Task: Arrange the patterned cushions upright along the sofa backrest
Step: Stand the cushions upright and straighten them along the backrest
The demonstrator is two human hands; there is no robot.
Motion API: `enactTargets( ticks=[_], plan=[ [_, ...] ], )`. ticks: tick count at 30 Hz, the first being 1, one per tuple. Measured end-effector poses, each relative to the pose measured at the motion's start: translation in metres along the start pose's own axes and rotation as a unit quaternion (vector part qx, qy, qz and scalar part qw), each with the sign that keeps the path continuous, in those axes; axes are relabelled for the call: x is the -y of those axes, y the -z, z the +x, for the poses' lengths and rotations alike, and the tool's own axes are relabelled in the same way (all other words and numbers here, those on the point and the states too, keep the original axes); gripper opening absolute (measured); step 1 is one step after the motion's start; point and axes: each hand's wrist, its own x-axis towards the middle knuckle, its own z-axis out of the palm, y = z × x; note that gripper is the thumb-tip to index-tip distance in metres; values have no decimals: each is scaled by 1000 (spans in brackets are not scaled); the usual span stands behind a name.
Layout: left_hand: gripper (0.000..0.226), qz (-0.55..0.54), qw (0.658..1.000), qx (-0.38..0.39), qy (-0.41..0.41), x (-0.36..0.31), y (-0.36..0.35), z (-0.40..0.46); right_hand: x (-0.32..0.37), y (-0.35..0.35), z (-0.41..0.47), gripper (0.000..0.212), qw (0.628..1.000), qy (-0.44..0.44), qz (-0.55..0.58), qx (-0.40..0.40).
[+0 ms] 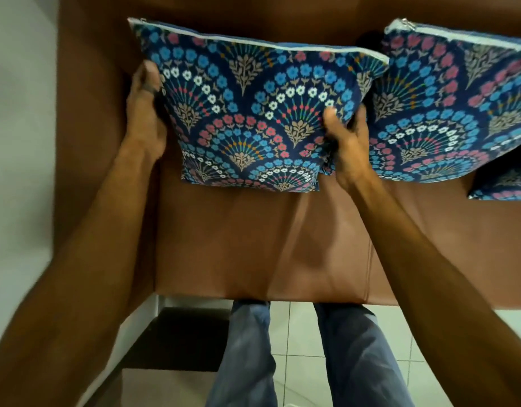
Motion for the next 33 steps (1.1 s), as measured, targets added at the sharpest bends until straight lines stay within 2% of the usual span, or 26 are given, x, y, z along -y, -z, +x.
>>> enactTargets(
  ticks=[3, 4, 6, 8, 12, 15, 18, 20, 22, 24, 27, 30, 33],
  plan=[
    [52, -47, 998, -34, -6, -18, -9, 14, 19, -18, 9, 78, 993, -4, 104, -54],
    [47, -67, 996, -52, -9, -20, -12, 19, 25, -23, 9, 72, 988, -5, 122, -98],
    [39, -95, 993, -72, -8, -20, -13, 22, 30, -30, 12, 45, 973, 22, 148, -174],
    [44, -123, 991, -54, -17, -16, -9, 18, 33, -35, 15, 31, 965, 49, 153, -207],
    [61, -99, 994, -34, -22, -11, 5, 14, 35, -38, 22, 32, 965, 79, 123, -217],
    [70, -48, 997, -54, 2, -7, 12, 3, 25, -28, 13, 47, 974, 102, 71, -191],
    [67, 14, 997, -61, 44, 19, 20, -22, -1, -18, -19, 44, 980, 57, 47, -182],
    [62, 37, 995, -58, 75, 44, 23, -42, -27, -9, -38, 63, 983, 6, 45, -177],
    [52, 40, 992, -59, 99, 66, 26, -55, -57, 2, -43, 85, 991, -31, 31, -123],
    [72, 36, 993, -47, 105, 81, 28, -60, -75, 9, -36, 93, 998, -29, -25, -48],
    [109, 55, 997, 7, 61, 77, 23, -51, -76, 5, -20, 74, 995, 22, -83, 41],
    [114, 104, 992, 72, -18, 77, 14, -29, -83, -2, 3, 81, 990, 64, -109, 66],
    [117, 103, 990, 75, -56, 86, 13, -18, -92, -9, 8, 80, 991, 68, -100, 58]
  ],
)
